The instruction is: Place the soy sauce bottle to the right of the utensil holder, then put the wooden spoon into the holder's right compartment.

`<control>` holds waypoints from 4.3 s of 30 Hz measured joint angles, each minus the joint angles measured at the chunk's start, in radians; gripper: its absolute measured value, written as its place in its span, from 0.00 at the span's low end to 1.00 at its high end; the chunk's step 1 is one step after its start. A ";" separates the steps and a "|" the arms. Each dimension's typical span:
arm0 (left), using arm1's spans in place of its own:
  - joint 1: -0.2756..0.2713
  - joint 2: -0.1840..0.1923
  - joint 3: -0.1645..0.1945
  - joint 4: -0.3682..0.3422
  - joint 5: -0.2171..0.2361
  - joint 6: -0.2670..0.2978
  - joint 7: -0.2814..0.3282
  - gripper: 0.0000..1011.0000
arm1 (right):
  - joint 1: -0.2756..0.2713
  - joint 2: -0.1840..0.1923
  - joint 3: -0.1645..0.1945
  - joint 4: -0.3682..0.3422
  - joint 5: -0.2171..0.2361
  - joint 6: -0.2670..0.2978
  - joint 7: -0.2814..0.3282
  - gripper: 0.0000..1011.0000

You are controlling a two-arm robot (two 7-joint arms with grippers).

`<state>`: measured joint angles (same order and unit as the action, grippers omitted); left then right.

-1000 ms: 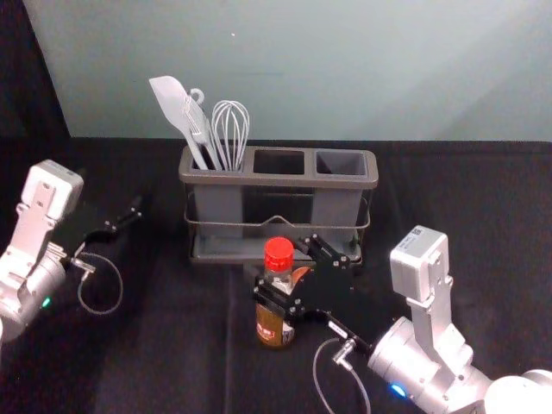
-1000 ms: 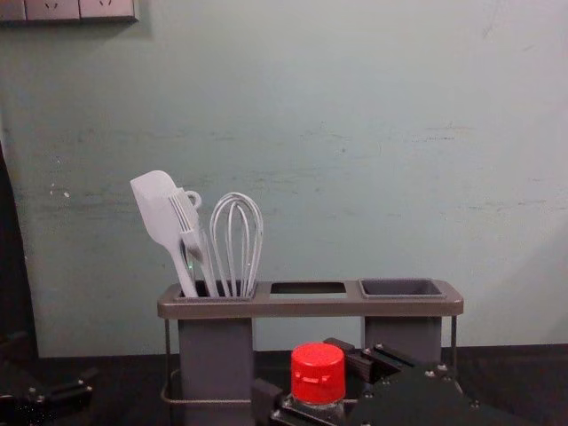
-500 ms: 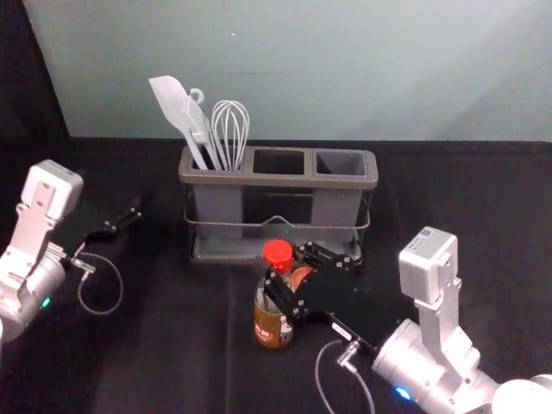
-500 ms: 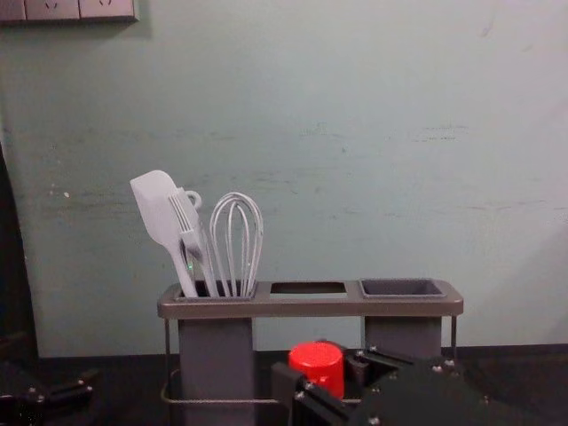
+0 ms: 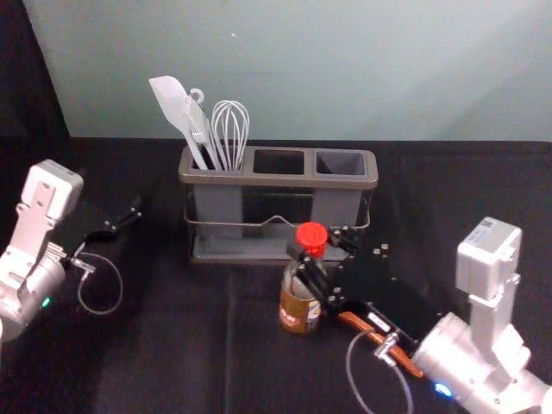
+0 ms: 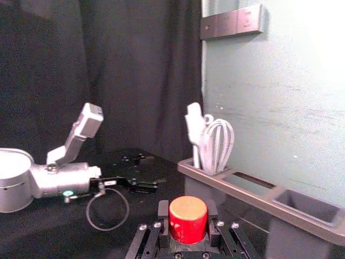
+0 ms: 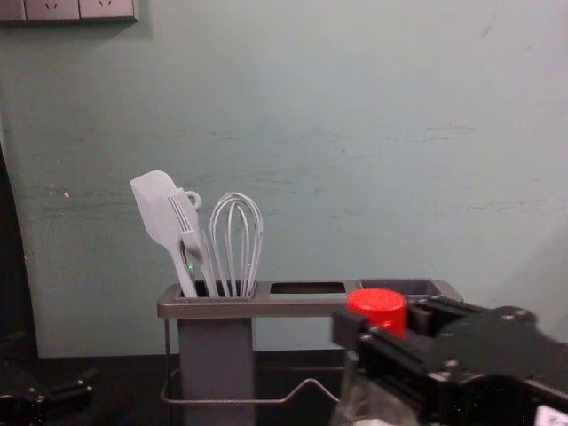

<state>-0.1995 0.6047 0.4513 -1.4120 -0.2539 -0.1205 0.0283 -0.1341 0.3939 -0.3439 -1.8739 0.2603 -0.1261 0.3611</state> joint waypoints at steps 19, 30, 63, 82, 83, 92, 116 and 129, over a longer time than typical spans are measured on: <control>0.000 0.000 0.000 0.000 0.000 0.000 0.000 0.99 | -0.074 0.038 0.222 0.017 0.025 -0.013 -0.061 0.39; 0.000 0.000 0.000 0.000 0.000 0.000 0.000 0.99 | 0.004 0.023 0.250 0.097 0.050 0.033 -0.039 0.39; 0.000 0.000 0.000 0.000 0.000 0.000 0.000 0.99 | 0.260 -0.036 0.177 0.332 0.076 0.070 -0.028 0.39; 0.000 0.000 0.000 0.000 0.000 0.000 0.000 0.99 | 0.290 -0.046 0.161 0.396 0.085 0.013 0.001 0.39; 0.000 0.000 0.000 0.000 0.000 0.000 0.000 0.99 | 0.291 -0.046 0.160 0.399 0.085 0.010 0.002 0.39; 0.000 0.000 0.000 0.000 0.000 0.000 0.000 0.99 | 0.302 -0.052 0.155 0.434 0.082 -0.019 0.016 0.39; 0.000 0.000 0.000 0.000 0.000 0.000 0.000 0.99 | 0.272 -0.041 0.177 0.381 0.069 -0.039 -0.002 0.76; 0.000 0.000 0.000 0.000 0.000 0.000 0.000 0.99 | 0.120 -0.026 0.210 0.130 0.019 -0.029 -0.058 0.99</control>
<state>-0.1996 0.6047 0.4514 -1.4120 -0.2539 -0.1205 0.0283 -0.0143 0.3681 -0.1340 -1.7438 0.2788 -0.1553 0.3027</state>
